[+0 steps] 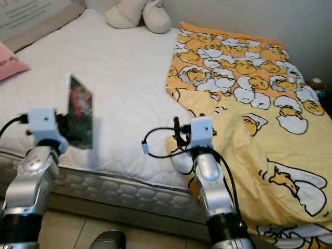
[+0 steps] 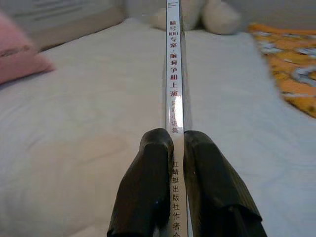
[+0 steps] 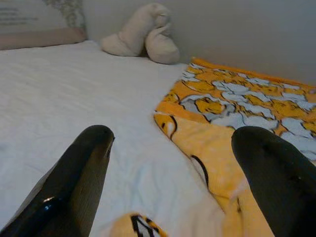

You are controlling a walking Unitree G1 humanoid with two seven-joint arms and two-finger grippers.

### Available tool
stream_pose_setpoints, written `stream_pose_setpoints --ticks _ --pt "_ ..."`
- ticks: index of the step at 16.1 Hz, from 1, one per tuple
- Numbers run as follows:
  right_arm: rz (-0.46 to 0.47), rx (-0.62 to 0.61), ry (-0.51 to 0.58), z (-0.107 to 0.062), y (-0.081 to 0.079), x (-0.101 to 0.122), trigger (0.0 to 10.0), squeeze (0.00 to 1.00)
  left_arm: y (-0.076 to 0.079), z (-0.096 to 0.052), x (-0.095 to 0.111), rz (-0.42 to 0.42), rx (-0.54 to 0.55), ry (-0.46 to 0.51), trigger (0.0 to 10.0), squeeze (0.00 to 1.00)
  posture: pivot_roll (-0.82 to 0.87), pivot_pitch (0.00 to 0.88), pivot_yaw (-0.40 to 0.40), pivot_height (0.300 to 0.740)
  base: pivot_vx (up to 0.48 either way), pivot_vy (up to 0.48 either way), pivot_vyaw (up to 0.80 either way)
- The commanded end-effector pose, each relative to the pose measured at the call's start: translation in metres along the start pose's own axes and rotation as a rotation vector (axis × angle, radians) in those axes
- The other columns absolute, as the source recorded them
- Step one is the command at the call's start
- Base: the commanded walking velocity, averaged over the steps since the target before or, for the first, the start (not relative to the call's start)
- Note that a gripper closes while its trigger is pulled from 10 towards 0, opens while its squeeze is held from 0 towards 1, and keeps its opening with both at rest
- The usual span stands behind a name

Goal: Clean up the room

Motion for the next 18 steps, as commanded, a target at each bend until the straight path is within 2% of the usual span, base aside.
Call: stream_pose_setpoints --ticks 1,5,8,12,14,18 --pt "-0.007 -0.014 0.022 -0.001 0.002 0.004 10.0 0.0 0.004 0.003 0.01 0.006 -0.025 0.043 0.0 0.0 0.12 0.0 -0.044 0.74 0.0 0.476 0.0" --pt "0.054 0.036 0.017 -0.006 -0.013 -0.001 10.0 0.0 0.009 0.008 0.008 -0.004 -0.041 0.028 0.0 0.0 0.1 0.0 -0.034 0.74 0.0 0.473 0.0" --pt "0.078 0.071 0.002 -0.007 -0.018 -0.003 10.0 0.0 0.008 0.007 0.005 -0.029 -0.004 0.011 0.0 0.0 0.11 0.0 -0.038 0.74 0.0 0.472 0.0" --pt "0.109 0.064 -0.024 -0.003 -0.016 -0.006 10.0 0.0 0.011 0.004 0.004 -0.025 -0.003 0.011 0.0 0.0 0.12 0.0 -0.046 0.74 0.0 0.472 0.0" --pt "0.12 0.066 -0.03 -0.001 -0.016 -0.005 10.0 0.0 0.012 0.004 0.005 -0.017 -0.007 0.016 0.0 0.0 0.12 0.0 -0.047 0.74 0.0 0.469 0.72" --pt "0.116 -0.009 -0.012 -0.003 0.002 -0.003 10.0 0.0 0.021 0.006 0.011 -0.005 -0.049 0.039 0.0 0.0 0.11 0.0 -0.039 0.74 0.066 0.428 0.65"
Point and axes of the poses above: a point about 5 cm out from each wrist's last joint towards the gripper, its own z axis pointing out of the wrist towards the gripper, its own x axis along the axis of the wrist's last joint, y = z × x, the point moved 4 cm from there along z, pointing out of the wrist towards the gripper, and after that the axes turned 13 degrees about z, right-handed, at the moved point
